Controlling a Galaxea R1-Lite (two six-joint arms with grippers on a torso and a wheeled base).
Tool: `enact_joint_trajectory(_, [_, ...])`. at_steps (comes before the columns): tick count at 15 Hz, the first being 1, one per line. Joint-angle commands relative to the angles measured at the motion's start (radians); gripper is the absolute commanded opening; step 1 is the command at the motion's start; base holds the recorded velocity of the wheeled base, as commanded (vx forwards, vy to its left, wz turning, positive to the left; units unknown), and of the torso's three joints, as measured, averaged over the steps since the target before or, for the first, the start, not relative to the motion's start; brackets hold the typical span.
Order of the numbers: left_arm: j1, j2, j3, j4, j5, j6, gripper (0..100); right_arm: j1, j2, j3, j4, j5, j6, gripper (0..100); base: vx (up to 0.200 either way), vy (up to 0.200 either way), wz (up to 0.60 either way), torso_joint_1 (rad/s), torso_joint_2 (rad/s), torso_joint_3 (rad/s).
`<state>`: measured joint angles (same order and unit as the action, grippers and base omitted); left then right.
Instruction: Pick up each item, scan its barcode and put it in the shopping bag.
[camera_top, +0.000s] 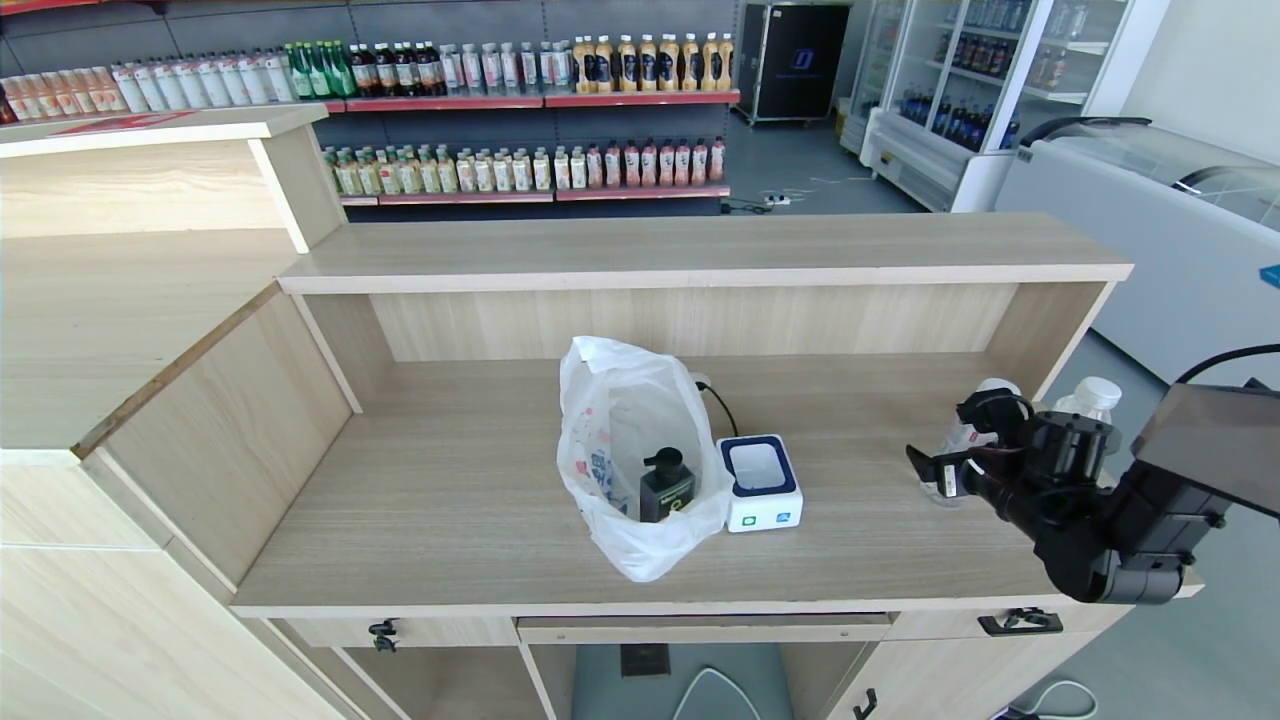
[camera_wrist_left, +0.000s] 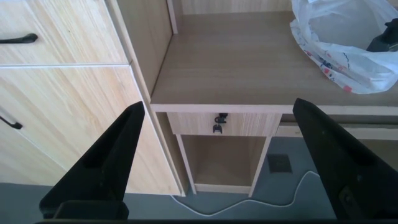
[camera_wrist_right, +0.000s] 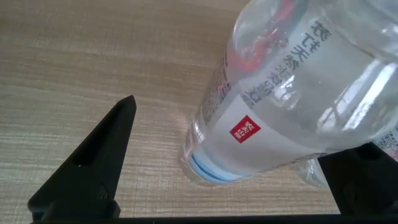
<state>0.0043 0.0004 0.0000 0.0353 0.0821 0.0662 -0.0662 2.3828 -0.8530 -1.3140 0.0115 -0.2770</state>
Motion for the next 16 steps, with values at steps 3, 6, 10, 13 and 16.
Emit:
enact_joint_trajectory(3, [0.000, 0.000, 0.000, 0.000, 0.001, 0.000, 100, 0.020, 0.036, -0.054, -0.001, 0.002, -0.001, 100, 0.000, 0.000, 0.00, 0.000, 0.00, 0.000])
enact_joint_trajectory(6, [0.000, 0.000, 0.000, 0.000, 0.001, 0.000, 100, 0.022, 0.038, -0.054, -0.021, 0.004, -0.001, 100, 0.000, 0.000, 0.00, 0.000, 0.00, 0.000])
enact_joint_trajectory(10, [0.000, 0.000, 0.000, 0.000, 0.001, 0.000, 100, 0.012, 0.035, -0.052, -0.030, 0.005, 0.004, 0, 0.000, 0.000, 0.00, 0.000, 0.00, 0.000])
enact_joint_trajectory(13, [0.000, 0.000, 0.000, 0.000, 0.001, 0.000, 100, 0.011, 0.035, -0.049, -0.030, 0.005, 0.009, 0, 0.000, 0.000, 0.00, 0.000, 0.00, 0.000])
enact_joint_trajectory(16, [0.000, 0.000, 0.000, 0.000, 0.001, 0.000, 100, 0.012, 0.024, -0.054, -0.024, 0.005, 0.018, 0, 0.000, 0.000, 0.00, 0.000, 0.00, 0.000])
